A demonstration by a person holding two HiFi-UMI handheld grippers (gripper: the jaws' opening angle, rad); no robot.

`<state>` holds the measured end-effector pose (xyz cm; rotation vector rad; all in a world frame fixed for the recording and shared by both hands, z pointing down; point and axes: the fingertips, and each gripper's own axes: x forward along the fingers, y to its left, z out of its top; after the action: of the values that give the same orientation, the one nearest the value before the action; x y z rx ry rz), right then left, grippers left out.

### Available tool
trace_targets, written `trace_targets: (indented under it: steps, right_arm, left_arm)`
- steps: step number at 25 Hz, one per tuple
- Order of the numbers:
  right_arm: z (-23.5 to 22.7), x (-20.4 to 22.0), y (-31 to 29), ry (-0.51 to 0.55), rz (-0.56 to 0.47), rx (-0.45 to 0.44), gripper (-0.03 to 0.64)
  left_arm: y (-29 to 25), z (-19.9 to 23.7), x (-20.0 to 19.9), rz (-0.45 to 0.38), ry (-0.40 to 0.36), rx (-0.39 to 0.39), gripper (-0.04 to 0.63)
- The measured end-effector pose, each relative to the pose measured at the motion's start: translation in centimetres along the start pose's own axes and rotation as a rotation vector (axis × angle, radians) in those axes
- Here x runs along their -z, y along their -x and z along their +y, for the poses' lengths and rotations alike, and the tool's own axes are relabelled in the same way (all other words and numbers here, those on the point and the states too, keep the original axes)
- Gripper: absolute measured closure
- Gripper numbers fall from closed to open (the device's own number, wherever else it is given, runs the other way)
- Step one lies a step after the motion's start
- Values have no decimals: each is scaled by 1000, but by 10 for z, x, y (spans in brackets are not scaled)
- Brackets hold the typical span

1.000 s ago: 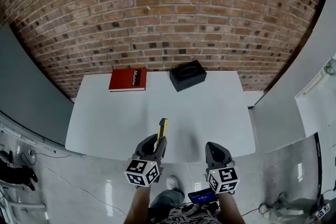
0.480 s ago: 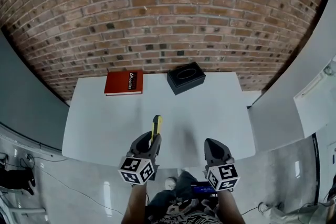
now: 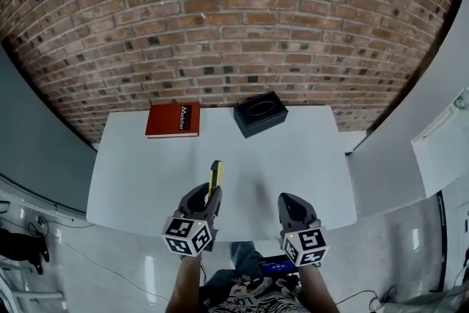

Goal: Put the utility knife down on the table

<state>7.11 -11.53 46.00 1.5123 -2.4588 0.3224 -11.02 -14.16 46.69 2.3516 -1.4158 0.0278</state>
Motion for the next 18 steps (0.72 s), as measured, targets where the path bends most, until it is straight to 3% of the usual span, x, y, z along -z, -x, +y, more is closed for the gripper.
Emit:
trace_targets:
  steps: [18]
  right_arm:
    - [-10,39,-49,-23,118,-54,615]
  left_arm:
    - [-35,24,43,124,13,-30,479]
